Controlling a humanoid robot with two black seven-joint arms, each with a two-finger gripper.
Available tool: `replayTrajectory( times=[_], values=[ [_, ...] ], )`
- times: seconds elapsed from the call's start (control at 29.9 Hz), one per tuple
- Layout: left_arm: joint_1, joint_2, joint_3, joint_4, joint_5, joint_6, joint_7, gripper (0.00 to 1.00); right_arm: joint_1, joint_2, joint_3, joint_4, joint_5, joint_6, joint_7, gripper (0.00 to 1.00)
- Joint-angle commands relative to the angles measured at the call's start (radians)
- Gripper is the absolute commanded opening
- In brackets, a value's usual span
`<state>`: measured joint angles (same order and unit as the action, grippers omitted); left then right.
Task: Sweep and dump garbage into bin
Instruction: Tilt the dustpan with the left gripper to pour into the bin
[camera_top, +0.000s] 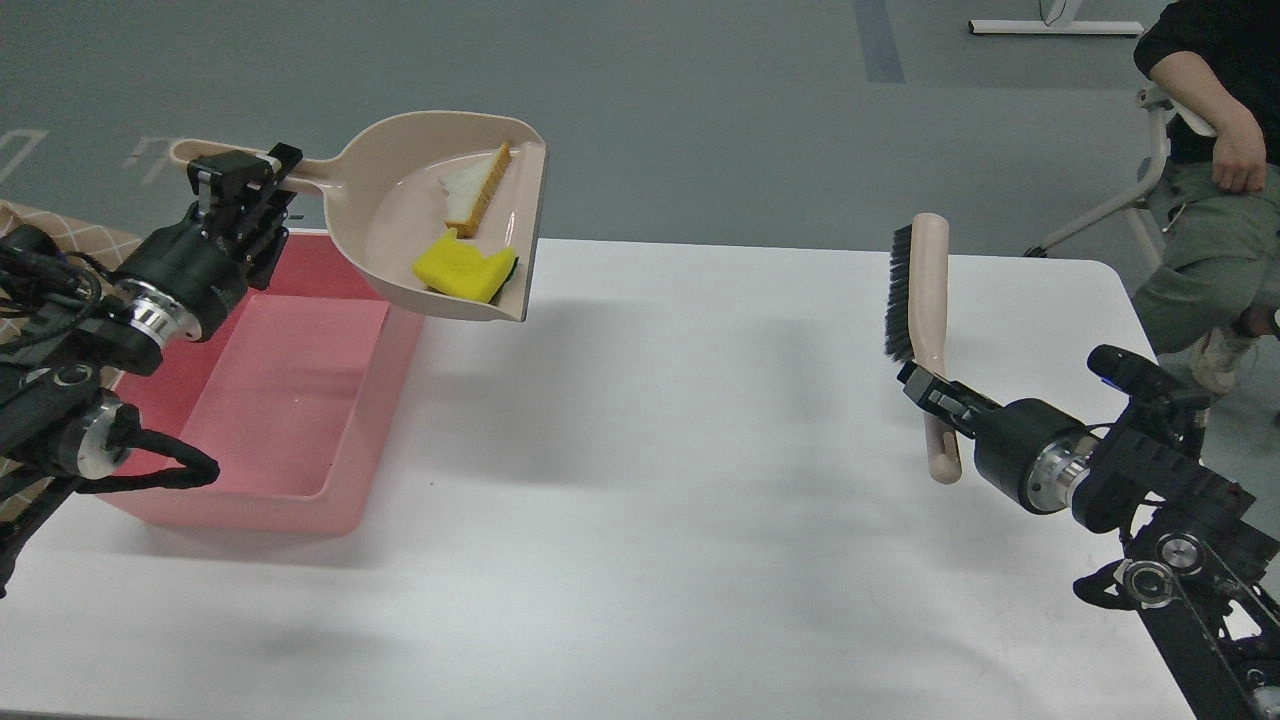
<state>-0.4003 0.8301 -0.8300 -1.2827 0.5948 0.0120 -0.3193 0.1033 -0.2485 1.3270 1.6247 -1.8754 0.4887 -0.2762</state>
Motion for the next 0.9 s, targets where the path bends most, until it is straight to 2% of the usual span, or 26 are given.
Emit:
replayTrajectory(
  times=[0.0,0.43,0.87],
  values=[
    [0.014,0.033,-0.001,0.032,-0.013,-0.058,-0.038,0.00,-0.001,0.002,0.000,0.000,-0.001,0.000,0.000,0.09],
    [0.020,0.078,-0.004,0.264,-0.024,-0.263,-0.167,0.00,-0.007,0.003,0.000,0.000,-0.002,0.000,0.000,0.09],
    [0.021,0.101,0.009,0.445,-0.006,-0.365,-0.169,0.01,-0.007,0.009,0.000,-0.003,-0.005,0.000,0.000,0.09]
  ],
)
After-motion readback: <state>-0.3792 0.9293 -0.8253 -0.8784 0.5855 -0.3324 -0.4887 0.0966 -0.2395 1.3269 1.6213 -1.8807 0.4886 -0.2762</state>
